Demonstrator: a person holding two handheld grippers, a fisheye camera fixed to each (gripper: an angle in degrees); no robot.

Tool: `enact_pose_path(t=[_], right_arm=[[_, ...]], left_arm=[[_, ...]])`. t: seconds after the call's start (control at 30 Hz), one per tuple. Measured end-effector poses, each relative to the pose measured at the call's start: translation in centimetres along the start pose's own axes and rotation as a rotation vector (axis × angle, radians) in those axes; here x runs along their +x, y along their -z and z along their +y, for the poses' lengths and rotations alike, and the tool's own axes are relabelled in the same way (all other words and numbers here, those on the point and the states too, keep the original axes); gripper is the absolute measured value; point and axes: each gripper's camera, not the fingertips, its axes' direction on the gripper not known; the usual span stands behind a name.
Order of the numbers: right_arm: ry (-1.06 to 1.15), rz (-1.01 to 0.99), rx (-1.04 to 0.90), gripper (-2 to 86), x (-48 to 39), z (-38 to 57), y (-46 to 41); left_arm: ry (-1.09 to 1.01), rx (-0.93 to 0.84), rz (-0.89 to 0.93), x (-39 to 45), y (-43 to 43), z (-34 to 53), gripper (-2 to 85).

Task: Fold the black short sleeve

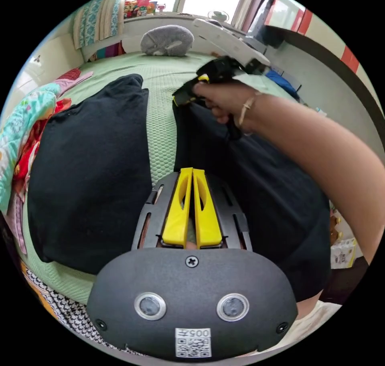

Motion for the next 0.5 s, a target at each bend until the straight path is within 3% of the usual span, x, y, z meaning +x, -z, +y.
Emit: enact_pose_path(t=[0.17,0.33,0.4,0.5], right_arm=[[-0.046,-0.122,-0.039,-0.9,1.4,-0.6,0.2],[0.005,-0.418,0.203,-1.0,2.5,7.7,7.5],[0.045,-0.366,0.192,-1.0,2.4,11.9,9.5],[0.042,-0.085,0.129,-1.0,3.3,18.8,11.8]], left_arm=[[0.022,-0.005,-0.004,0.4,0.2,0.2,-0.5],[0.027,0.003,0.003,1.0,1.9,1.6,-0.5],[0.035,0.001,0.029,1.3,3.3,2.3,-0.5],[0.017,0.064,0.081,2.2,6.6,4.4,-0.5]])
